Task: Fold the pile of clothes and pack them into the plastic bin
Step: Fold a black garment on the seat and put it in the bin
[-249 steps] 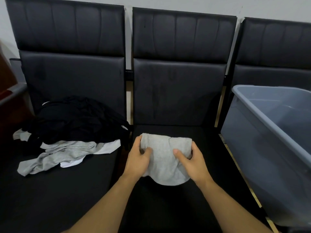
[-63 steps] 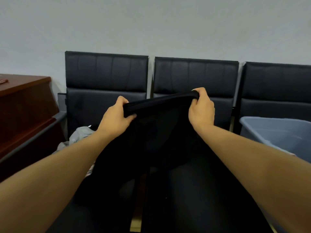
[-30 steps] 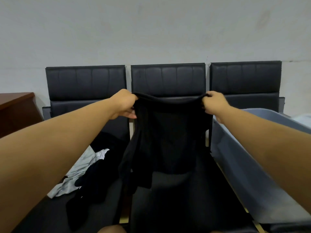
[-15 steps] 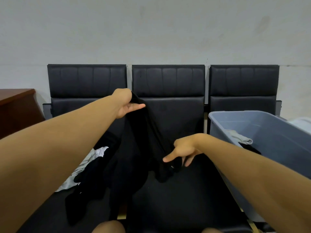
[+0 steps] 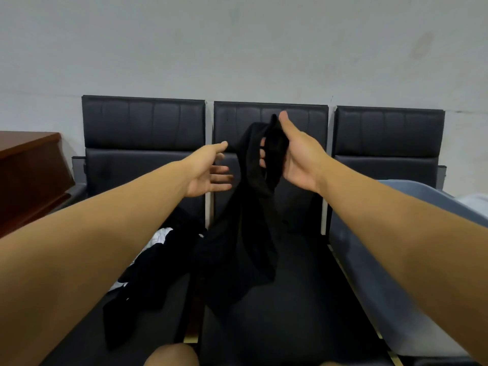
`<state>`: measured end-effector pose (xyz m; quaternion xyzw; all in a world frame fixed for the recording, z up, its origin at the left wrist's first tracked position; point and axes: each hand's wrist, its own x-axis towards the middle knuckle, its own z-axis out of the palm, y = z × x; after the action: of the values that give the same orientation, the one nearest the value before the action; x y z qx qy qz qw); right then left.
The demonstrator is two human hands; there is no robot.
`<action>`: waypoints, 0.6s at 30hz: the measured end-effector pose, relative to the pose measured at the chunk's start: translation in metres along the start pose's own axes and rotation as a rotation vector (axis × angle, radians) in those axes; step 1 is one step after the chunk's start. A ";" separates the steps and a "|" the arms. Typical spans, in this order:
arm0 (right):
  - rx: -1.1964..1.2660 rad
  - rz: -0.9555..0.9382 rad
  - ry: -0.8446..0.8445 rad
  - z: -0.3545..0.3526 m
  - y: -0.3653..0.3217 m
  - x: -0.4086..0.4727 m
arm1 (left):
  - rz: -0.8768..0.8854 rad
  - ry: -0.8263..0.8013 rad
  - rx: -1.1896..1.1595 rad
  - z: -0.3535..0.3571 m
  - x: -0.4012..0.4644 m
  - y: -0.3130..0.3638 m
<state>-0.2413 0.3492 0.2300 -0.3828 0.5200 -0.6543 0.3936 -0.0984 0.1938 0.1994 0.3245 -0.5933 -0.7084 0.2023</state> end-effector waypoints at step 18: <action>-0.156 0.257 0.352 -0.047 0.000 -0.002 | 0.061 0.032 -0.342 -0.002 -0.006 -0.024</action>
<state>-0.2836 0.3693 0.2221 -0.2225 0.6741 -0.6134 0.3460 -0.0904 0.2017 0.1771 0.2784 -0.4705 -0.7872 0.2853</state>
